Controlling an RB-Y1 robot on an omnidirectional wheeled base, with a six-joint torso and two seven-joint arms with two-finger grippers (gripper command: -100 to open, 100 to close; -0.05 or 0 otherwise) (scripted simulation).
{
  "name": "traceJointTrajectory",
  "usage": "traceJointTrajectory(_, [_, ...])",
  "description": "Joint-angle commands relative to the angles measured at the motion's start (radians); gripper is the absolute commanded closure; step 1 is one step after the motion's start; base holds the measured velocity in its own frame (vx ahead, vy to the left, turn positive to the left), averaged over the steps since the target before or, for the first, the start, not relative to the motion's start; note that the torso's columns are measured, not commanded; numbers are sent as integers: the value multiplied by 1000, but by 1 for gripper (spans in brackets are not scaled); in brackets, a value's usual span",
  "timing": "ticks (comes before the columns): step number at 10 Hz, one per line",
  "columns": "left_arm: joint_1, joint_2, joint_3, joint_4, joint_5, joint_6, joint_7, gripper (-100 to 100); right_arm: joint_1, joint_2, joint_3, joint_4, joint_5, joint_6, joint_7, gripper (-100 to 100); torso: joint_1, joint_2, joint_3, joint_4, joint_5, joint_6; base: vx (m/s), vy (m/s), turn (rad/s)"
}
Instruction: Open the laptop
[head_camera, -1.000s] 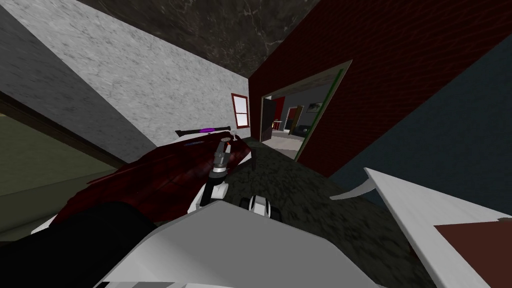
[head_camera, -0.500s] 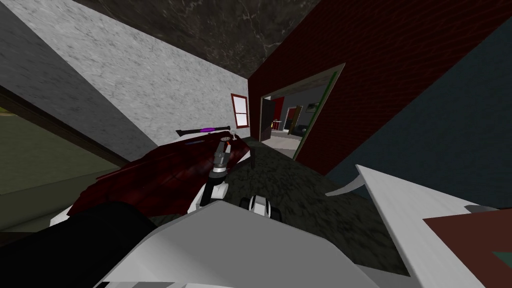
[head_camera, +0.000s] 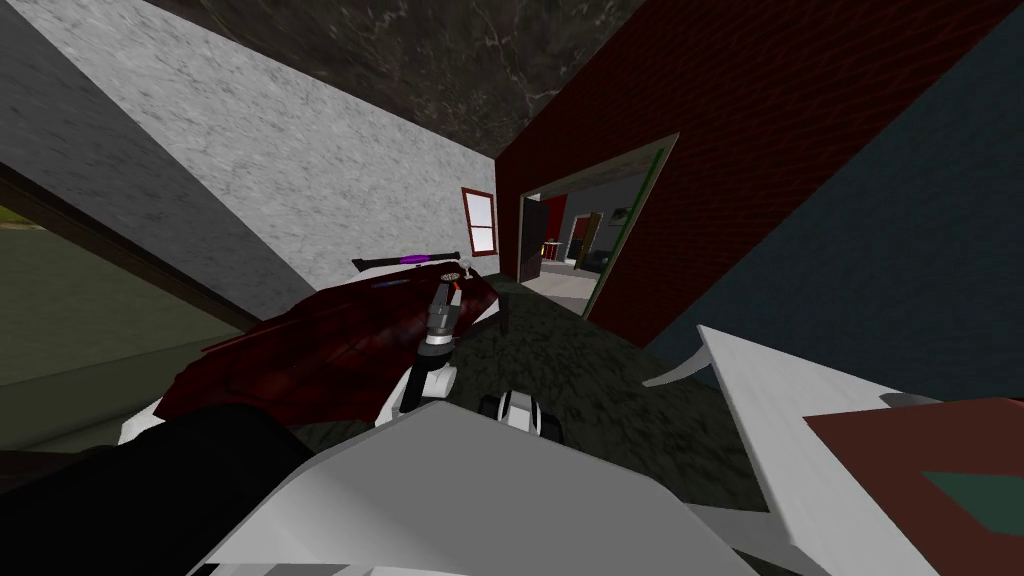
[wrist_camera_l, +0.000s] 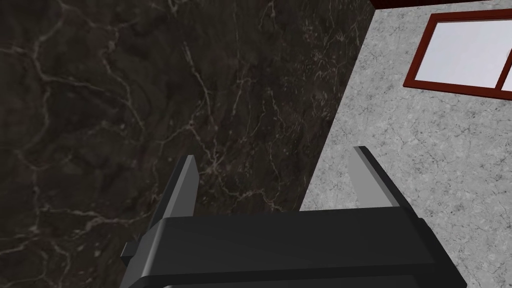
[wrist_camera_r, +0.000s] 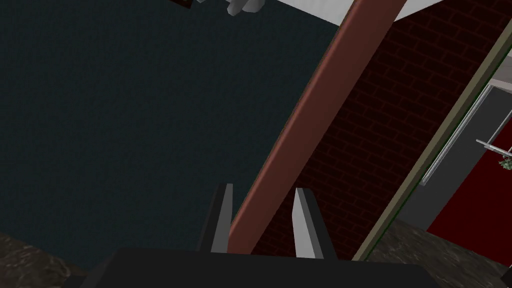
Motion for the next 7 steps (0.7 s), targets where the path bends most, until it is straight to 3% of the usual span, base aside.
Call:
traceJointTrajectory(1, [0,0,0,0,0,0,0,0,-40,12,9,23,-58,-38,-29,100,-3,1,1,0,-2,0,-90,-62,31])
traceJointTrajectory(7, [0,0,0,0,0,0,0,0,-115,29,30,59,-187,-100,-82,100,-8,0,3,-1,-11,3,-90,-76,10])
